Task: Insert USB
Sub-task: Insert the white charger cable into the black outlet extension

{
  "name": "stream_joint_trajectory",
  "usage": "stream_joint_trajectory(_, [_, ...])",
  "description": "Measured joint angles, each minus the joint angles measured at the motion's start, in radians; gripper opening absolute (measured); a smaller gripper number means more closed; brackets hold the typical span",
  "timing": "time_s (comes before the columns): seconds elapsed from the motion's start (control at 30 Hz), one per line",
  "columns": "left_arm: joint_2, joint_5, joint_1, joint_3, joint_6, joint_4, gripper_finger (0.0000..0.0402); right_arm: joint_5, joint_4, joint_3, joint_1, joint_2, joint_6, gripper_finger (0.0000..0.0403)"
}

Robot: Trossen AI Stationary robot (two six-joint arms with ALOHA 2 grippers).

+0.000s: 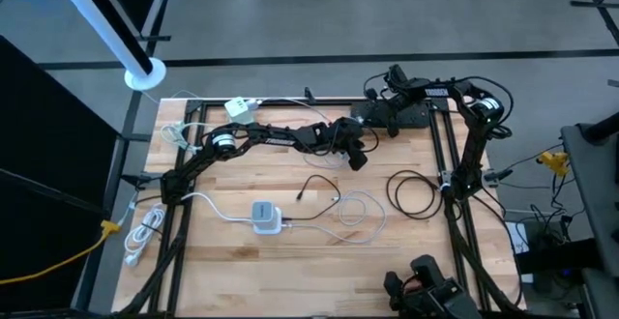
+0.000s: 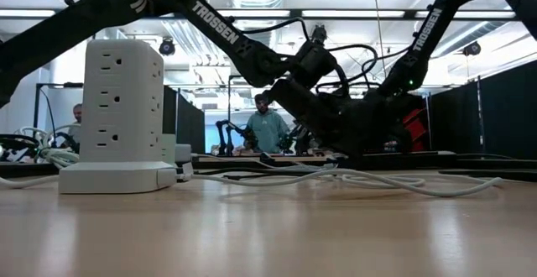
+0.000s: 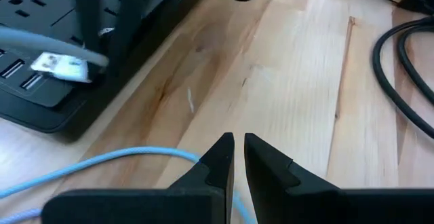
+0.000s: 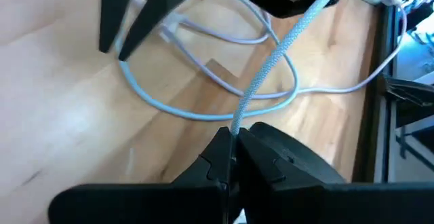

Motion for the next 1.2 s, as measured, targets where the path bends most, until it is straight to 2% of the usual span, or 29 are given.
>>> stream_joint_trajectory(0.37, [0.000, 0.000, 0.000, -0.001, 0.010, 0.008, 0.0023, -0.023, 0.007, 0.028, 0.001, -0.003, -0.012, 0.0000])
stream_joint_trajectory(0.57, [0.000, 0.000, 0.000, -0.001, 0.011, 0.014, 0.0023, -0.125, 0.026, 0.045, 0.001, -0.003, 0.032, 0.0000])
stream_joint_trajectory(0.7, [0.000, 0.000, 0.000, -0.001, 0.011, 0.015, 0.0023, -0.128, 0.037, 0.046, 0.001, -0.002, 0.063, 0.0000])
stream_joint_trajectory(1.2, [0.000, 0.001, 0.000, -0.001, 0.011, 0.022, 0.0023, -0.094, 0.096, 0.057, 0.001, 0.006, 0.358, 0.0000])
